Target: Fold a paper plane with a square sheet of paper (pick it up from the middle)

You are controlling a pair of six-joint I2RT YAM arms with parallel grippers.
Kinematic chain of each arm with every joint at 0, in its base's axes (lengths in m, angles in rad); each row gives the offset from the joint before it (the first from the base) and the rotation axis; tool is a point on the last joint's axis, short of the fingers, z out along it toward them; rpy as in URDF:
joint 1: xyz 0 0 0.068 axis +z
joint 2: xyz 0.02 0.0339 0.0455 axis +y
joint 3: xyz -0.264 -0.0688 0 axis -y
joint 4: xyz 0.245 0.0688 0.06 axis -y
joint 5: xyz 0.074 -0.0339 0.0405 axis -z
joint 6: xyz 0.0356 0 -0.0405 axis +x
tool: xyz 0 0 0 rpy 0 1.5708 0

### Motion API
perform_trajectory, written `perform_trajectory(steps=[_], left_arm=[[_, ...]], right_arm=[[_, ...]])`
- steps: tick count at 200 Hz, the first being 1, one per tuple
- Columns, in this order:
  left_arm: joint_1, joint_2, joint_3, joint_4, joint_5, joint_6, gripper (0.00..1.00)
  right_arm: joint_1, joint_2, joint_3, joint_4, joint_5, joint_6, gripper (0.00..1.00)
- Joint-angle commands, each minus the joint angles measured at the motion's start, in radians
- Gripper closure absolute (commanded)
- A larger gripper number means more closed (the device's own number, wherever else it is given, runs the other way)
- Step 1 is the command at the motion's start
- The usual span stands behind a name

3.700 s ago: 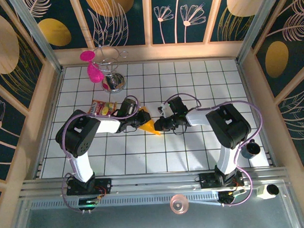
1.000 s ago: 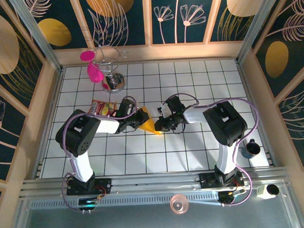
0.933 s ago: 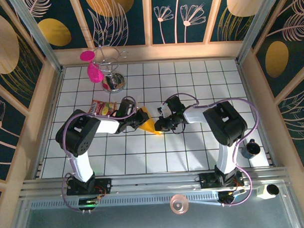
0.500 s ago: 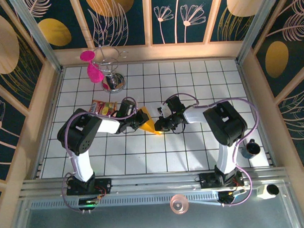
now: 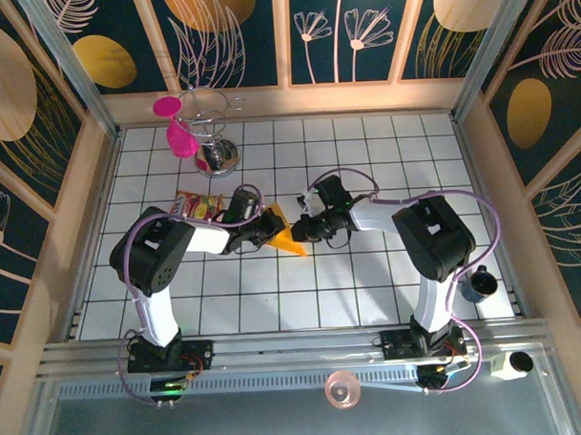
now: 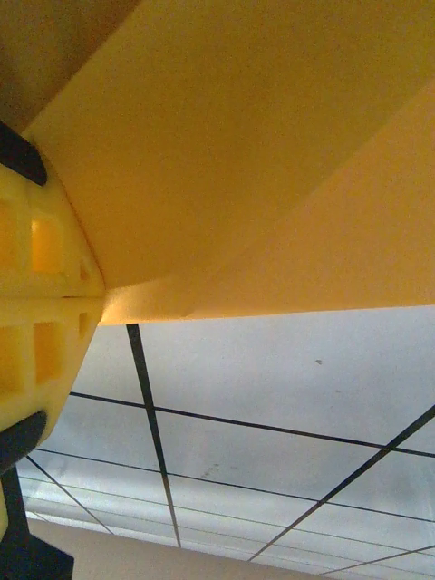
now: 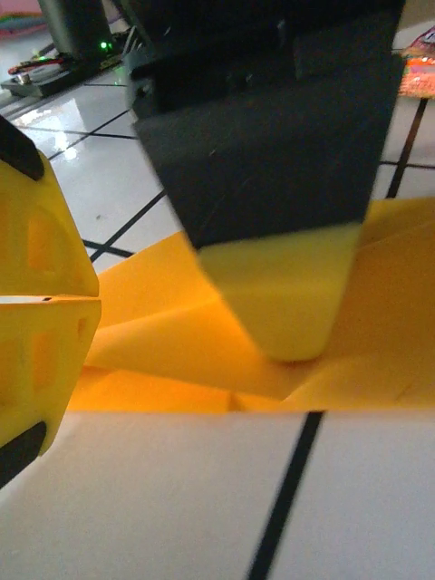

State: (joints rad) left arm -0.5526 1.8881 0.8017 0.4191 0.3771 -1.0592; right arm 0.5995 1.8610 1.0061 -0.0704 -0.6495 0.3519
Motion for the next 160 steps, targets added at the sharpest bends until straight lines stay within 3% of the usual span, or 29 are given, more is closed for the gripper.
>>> perform_trajectory(steps=[1,160], left_arm=[[-0.001,0.037,0.007,-0.076,-0.027,0.023,0.95],[-0.001,0.092,0.093,-0.340,-0.149,0.022,0.95]], right_arm=[[0.013,0.041,0.034,-0.045,0.040,-0.036,0.91],[0.040,0.032,0.067,-0.117,0.105,-0.073,0.92]])
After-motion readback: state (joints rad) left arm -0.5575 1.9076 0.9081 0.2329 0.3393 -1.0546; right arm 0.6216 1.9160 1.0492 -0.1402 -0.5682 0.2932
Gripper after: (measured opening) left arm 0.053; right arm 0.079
